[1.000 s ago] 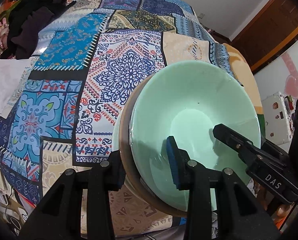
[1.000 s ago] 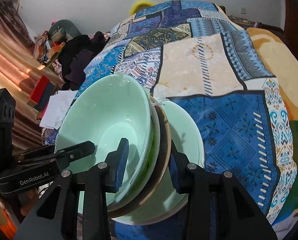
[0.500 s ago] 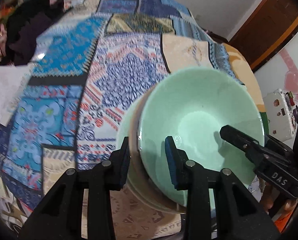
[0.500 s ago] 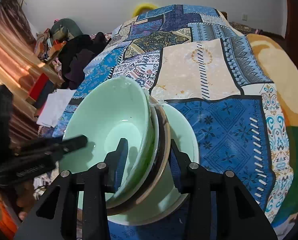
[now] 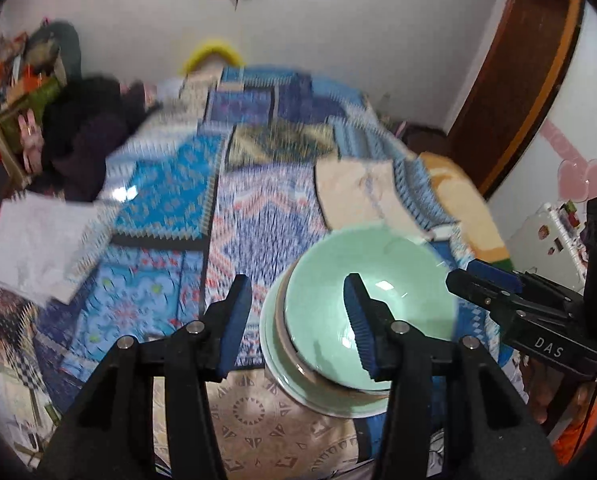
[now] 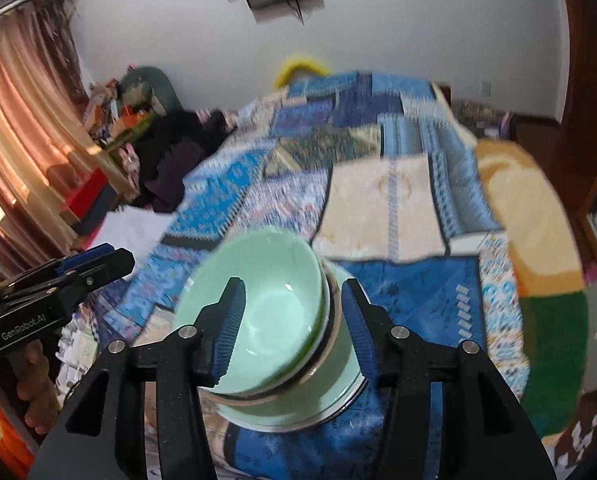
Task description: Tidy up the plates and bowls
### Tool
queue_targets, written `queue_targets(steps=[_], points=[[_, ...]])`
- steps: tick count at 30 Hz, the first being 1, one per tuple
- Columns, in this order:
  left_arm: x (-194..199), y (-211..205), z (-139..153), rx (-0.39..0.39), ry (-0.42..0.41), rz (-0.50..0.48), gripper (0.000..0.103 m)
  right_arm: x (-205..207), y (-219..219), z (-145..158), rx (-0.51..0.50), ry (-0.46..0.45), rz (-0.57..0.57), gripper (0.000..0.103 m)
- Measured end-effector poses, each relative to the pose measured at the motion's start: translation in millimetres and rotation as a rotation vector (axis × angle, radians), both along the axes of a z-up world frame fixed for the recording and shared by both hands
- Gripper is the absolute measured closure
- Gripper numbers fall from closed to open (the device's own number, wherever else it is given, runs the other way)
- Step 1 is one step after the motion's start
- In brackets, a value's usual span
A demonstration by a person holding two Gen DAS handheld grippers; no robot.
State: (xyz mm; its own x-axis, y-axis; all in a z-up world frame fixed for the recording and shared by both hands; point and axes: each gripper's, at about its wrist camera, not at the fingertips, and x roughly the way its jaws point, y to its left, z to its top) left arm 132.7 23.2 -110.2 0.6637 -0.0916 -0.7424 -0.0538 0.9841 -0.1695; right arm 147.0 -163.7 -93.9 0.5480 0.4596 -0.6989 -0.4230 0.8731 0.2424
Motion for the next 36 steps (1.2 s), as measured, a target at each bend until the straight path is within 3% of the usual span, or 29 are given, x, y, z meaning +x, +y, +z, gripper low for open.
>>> queue_targets(steps=[11,17,20,23,27,36], points=[[-61.8,-5.0,87.4,0.049,-0.365,0.015,0.033,-50.0,-4.3,78.4,0.090,-0.288,0.025,0.037],[-88.3,-9.7,108.1,0.085,-0.473,0.027,0.018,-63.7,-6.0,89.2,0.117,-0.363,0.022,0.023],[-100.3,-12.3,113.7,0.112,-0.527,0.047,0.006,-67.3,-7.0,90.4,0.130,-0.381,0.019,0.016],[-105.7,-13.3,115.2,0.113,-0.554,0.064,0.003,-67.6,-6.3,88.7,0.126,-0.395,0.018,0.014],[-108.9,-12.5,111.9,0.101,-0.555,0.065,0.001,-71.0,-7.3,87.0,0.130,-0.414,0.005,0.002],[-113.5,-15.7,101.2,0.097,-0.530,0.053,0.000,-80.8,-8.0,87.5,0.117,-0.437,-0.002,0.001]])
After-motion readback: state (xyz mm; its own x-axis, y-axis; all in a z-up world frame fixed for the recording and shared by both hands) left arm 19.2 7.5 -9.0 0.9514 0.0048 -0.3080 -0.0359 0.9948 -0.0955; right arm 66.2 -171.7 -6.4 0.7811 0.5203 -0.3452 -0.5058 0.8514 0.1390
